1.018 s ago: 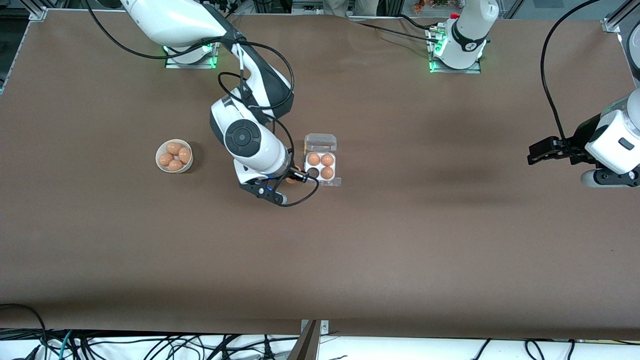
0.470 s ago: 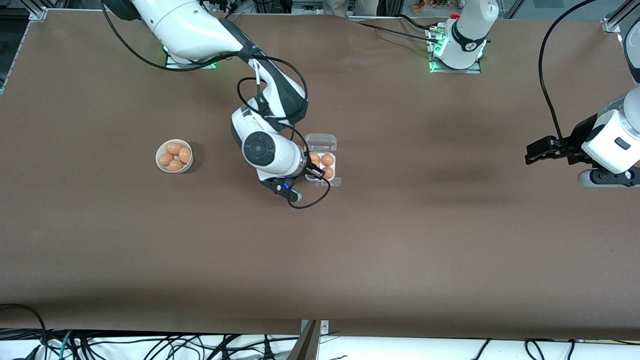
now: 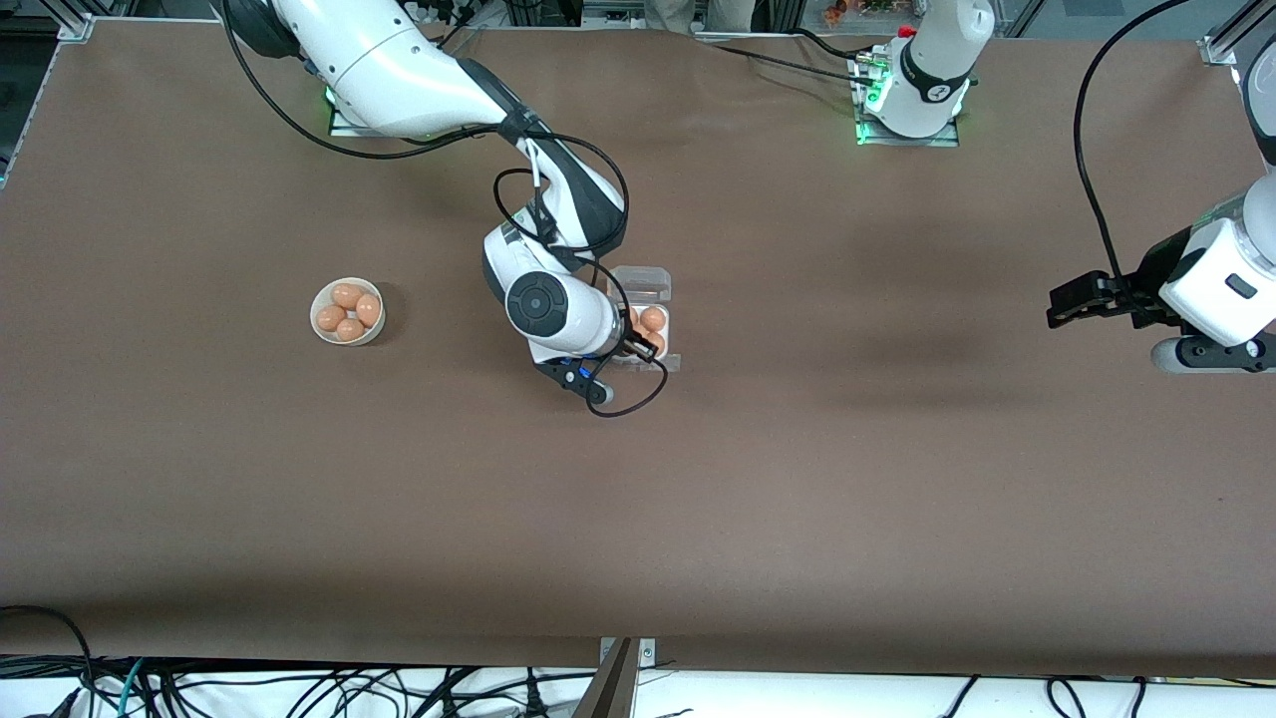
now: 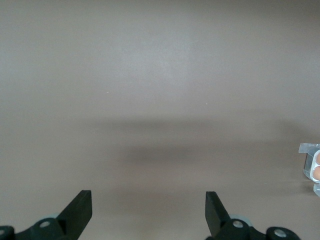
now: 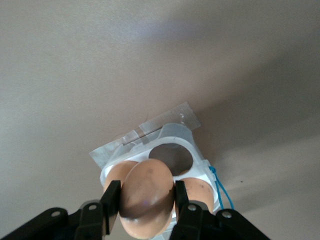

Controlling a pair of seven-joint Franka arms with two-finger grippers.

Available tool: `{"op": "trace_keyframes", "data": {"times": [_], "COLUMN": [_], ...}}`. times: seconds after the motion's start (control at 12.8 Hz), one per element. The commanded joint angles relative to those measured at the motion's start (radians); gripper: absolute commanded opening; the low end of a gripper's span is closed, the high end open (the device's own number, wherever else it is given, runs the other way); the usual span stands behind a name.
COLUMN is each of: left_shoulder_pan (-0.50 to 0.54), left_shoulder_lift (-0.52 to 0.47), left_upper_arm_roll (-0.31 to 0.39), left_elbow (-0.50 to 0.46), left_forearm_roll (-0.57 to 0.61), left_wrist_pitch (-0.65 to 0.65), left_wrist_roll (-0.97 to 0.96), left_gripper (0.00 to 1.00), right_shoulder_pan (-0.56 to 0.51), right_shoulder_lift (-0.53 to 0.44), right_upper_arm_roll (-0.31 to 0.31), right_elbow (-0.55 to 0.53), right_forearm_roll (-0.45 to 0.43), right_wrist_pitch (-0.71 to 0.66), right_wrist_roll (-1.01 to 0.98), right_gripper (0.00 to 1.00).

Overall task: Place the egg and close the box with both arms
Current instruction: 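Lower the held egg into the empty carton slot with the right gripper, then open the right gripper to release the egg while the left gripper advances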

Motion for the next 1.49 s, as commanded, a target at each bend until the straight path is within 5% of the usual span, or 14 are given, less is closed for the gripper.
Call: {"op": "trace_keyframes", "data": {"times": [0.0, 0.78, 0.86, 0.94, 1.41], "left_shoulder_pan": [-0.002, -0.006, -0.006, -0.006, -0.006], "left_shoulder_lift": [0.005, 0.003, 0.003, 0.003, 0.002], "left_upper_arm_roll": [0.000, -0.011, -0.018, -0.027, -0.135], "left_elbow": [0.015, 0.017, 0.015, 0.015, 0.012], "left_forearm_roll": [-0.006, -0.012, -0.013, -0.015, -0.018], "left_wrist_pitch": [-0.011, -0.012, -0.012, -0.012, -0.017], "left_wrist_roll": [-0.005, -0.010, -0.010, -0.011, -0.111], "left_gripper": [1.00, 1.00, 1.00, 1.00, 1.00], "right_shoulder_pan": [0.002, -0.004, -0.010, -0.010, -0.042], "right_shoulder_lift": [0.001, 0.018, 0.019, 0.021, -0.002], "right_upper_arm_roll": [-0.003, -0.003, -0.003, -0.005, -0.008], "right_elbow": [-0.012, -0.046, -0.046, -0.046, -0.037], "right_forearm_roll": [0.021, 0.094, 0.109, 0.122, 0.116], "right_wrist_pitch": [0.014, 0.017, 0.025, 0.035, -0.012], "right_wrist_roll": [0.007, 0.007, 0.007, 0.010, 0.001], "right_gripper": [0.00, 0.00, 0.38, 0.99, 1.00]}}
